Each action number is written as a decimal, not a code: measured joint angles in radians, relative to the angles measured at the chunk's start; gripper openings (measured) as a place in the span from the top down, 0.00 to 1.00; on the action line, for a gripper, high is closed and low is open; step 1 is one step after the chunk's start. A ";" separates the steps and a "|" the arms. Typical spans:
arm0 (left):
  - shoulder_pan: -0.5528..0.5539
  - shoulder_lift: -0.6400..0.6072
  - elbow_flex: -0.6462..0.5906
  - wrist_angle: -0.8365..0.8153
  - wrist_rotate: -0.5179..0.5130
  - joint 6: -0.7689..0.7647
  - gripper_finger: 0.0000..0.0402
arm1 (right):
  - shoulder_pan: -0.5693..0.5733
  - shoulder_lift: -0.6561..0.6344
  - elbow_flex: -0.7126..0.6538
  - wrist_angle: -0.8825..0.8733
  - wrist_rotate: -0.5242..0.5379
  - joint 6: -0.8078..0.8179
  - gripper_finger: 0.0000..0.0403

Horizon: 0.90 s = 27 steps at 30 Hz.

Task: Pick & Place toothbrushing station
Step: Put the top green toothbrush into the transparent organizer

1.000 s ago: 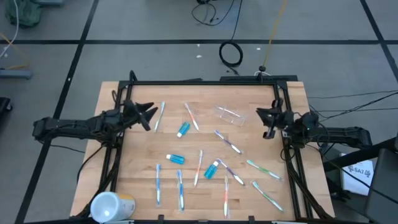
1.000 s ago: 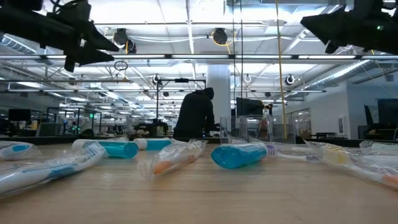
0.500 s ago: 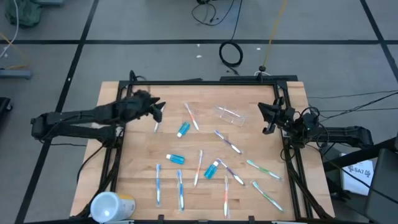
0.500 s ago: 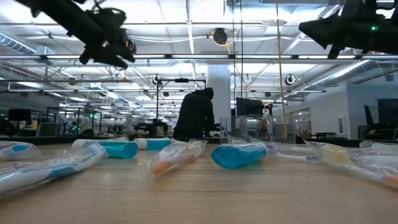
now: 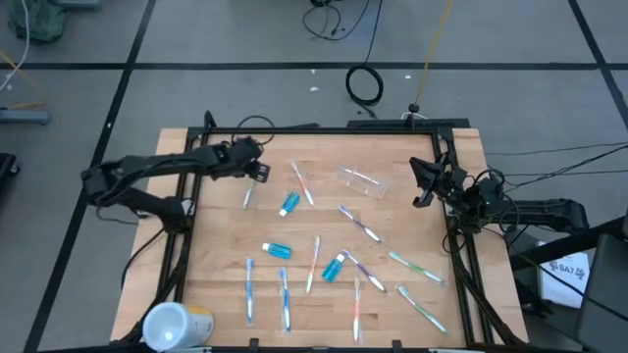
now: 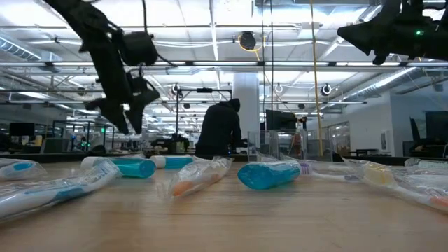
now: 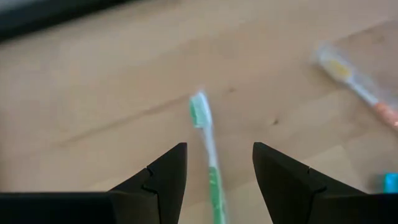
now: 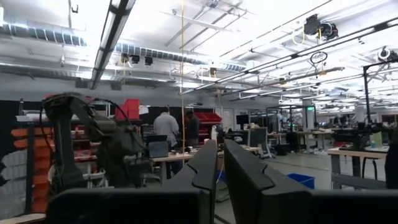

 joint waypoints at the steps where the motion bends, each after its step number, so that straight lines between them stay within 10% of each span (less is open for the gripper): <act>1: 0.006 0.029 0.000 0.011 0.021 -0.008 0.54 | 0.000 0.000 0.000 0.001 0.000 0.000 0.95; 18: 0.038 0.272 0.003 0.122 0.040 -0.030 0.55 | 0.000 0.000 0.000 -0.054 -0.004 0.016 0.95; 27: 0.035 0.266 0.000 0.162 0.055 -0.036 0.86 | 0.000 0.000 0.000 -0.084 -0.004 0.077 0.95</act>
